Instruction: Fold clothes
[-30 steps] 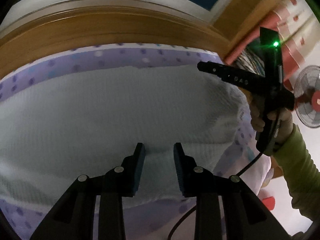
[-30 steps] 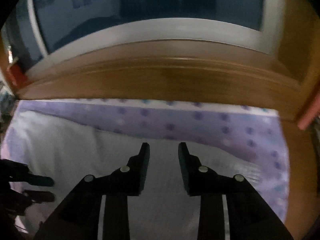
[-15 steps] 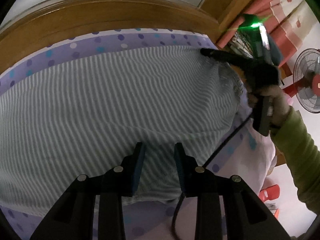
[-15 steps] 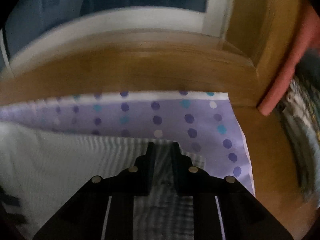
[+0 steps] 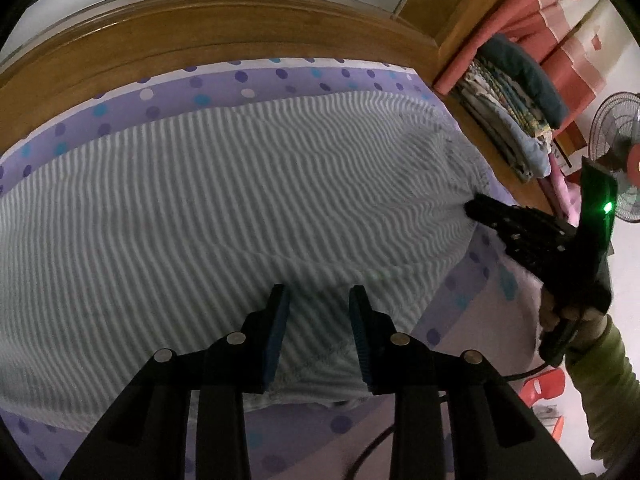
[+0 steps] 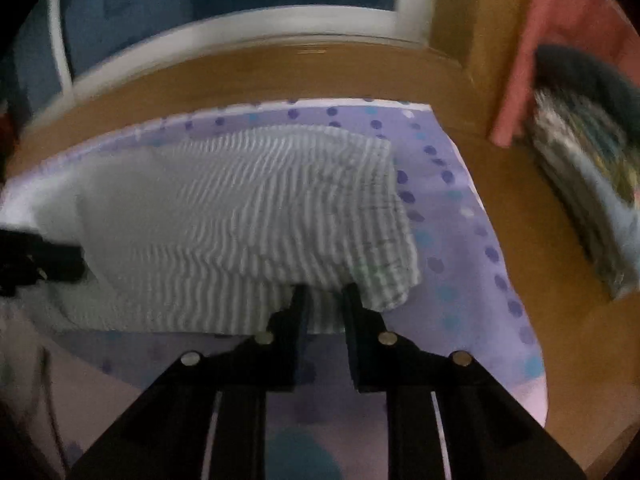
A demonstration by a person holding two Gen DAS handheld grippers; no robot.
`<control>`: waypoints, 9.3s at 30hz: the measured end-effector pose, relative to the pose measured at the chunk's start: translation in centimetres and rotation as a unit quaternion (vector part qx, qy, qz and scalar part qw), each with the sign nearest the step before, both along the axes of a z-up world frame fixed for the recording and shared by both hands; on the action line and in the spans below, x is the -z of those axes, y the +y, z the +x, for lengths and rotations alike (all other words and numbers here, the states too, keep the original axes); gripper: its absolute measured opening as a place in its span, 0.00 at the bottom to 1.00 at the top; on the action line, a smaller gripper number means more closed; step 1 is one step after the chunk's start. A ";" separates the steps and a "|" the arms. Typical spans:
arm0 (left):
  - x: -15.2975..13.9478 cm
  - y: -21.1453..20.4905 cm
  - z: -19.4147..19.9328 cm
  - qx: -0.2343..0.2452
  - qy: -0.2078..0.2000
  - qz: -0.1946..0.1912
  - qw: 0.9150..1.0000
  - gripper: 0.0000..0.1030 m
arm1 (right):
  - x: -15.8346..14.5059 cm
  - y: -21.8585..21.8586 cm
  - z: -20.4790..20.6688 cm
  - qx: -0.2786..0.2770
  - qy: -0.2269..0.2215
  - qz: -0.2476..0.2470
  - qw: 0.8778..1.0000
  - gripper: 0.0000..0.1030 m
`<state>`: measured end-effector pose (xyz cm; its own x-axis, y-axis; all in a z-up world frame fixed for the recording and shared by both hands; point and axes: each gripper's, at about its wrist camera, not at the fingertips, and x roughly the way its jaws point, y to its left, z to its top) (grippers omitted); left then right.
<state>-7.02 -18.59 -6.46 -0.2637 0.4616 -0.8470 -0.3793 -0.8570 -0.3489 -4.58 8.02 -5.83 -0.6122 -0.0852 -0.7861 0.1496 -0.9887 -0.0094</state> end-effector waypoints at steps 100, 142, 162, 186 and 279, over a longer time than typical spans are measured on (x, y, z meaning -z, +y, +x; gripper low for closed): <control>-0.9 -59.7 9.6 -0.197 0.010 0.012 0.980 0.31 | -1.8 -68.8 11.9 -0.211 -0.006 -0.032 0.977 0.60; 4.2 -61.8 3.9 -0.222 -0.076 0.200 0.951 0.48 | 1.7 -71.2 3.8 -0.092 -0.003 -0.085 0.992 0.13; -3.2 -51.1 1.6 -0.132 0.017 0.124 0.983 0.14 | -1.1 -62.3 5.3 -0.015 -0.009 -0.293 0.956 0.12; -4.1 -44.1 1.3 -0.021 0.051 0.043 0.998 0.34 | -3.8 -57.3 7.1 -0.008 0.047 -0.177 0.983 0.37; -3.2 -29.9 -1.1 -0.083 0.013 -0.018 0.996 0.21 | -1.9 -42.8 4.0 -0.061 0.048 -0.205 0.976 0.33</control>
<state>-8.16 -48.49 -3.31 -0.3567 0.3794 -0.8537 -0.2400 -0.9204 -0.3088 -0.61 -34.82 -3.90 -0.6463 -0.4581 -0.6103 0.2845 -0.8868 0.3643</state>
